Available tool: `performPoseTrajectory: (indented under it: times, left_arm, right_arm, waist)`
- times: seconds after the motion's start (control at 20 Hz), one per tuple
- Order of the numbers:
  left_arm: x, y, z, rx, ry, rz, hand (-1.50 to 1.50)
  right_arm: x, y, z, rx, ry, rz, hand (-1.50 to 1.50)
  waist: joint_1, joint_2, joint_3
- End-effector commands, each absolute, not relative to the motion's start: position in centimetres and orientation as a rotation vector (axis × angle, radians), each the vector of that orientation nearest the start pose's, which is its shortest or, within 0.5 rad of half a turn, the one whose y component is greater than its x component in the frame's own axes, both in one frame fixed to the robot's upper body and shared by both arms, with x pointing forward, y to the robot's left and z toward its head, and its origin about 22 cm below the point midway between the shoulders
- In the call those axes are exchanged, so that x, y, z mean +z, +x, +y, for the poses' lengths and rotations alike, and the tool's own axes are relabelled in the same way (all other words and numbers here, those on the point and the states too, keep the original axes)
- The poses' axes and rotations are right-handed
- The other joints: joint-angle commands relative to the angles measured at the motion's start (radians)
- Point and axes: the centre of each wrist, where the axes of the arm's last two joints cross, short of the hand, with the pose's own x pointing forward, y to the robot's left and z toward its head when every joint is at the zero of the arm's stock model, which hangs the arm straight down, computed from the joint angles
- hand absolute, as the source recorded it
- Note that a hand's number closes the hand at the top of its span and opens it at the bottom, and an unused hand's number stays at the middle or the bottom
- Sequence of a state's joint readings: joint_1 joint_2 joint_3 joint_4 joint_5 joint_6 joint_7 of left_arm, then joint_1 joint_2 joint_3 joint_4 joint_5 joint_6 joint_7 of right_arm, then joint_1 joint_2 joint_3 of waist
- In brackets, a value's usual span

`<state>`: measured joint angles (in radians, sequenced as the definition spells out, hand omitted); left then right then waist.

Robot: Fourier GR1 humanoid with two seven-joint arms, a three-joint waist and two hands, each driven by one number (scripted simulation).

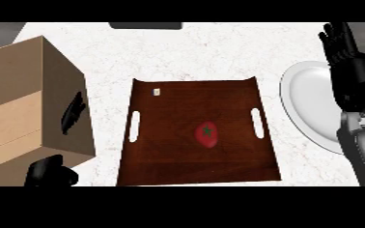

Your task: Pick the tomato from the tray and place it in the plate

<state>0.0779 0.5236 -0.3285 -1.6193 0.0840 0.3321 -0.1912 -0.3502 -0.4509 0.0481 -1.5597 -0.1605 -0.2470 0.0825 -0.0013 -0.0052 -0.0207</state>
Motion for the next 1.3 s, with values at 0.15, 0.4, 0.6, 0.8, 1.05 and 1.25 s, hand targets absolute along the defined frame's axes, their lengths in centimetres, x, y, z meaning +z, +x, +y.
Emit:
performPoseTrajectory:
  times: [0.15, 0.4, 0.6, 0.8, 1.05, 1.25]
  left_arm:
    - [0.2, 21.7, 28.9, -0.142, 0.337, -1.471, 0.0]
    - [2.9, 21.1, 29.6, -0.085, 0.299, -1.478, 0.0]
    - [2.1, 20.6, 30.0, -0.002, 0.276, -1.35, 0.0]
    - [2.6, 20.9, 28.9, 0.015, 0.241, -1.346, 0.0]
    - [3.1, 22.2, 28.6, -0.002, 0.233, -1.334, 0.0]
    - [2.4, 21.7, 28.9, -0.011, 0.248, -1.33, 0.0]
  right_arm:
    - [11.3, 29.2, -19.6, -0.035, -0.071, -1.787, 1.5]
    - [8.7, 29.4, -27.4, 0.574, -0.779, -1.67, 1.5]
    - [4.4, 26.9, -21.2, 0.098, -0.685, -1.713, 1.5]
    - [4.7, 24.1, -14.6, -0.15, -0.379, -1.856, -1.5]
    - [0.2, 21.5, -14.0, 0.267, -0.414, -1.805, -1.5]
    - [-1.6, 21.1, -17.0, 0.474, -0.603, -1.686, -1.5]
  waist:
    - [-0.018, 0.007, 0.018]
    - [-0.029, 0.026, -0.016]
    - [-0.057, 0.017, 0.021]
    - [-0.054, 0.018, 0.03]
    - [-0.041, 0.019, 0.019]
    - [-0.052, 0.02, 0.012]
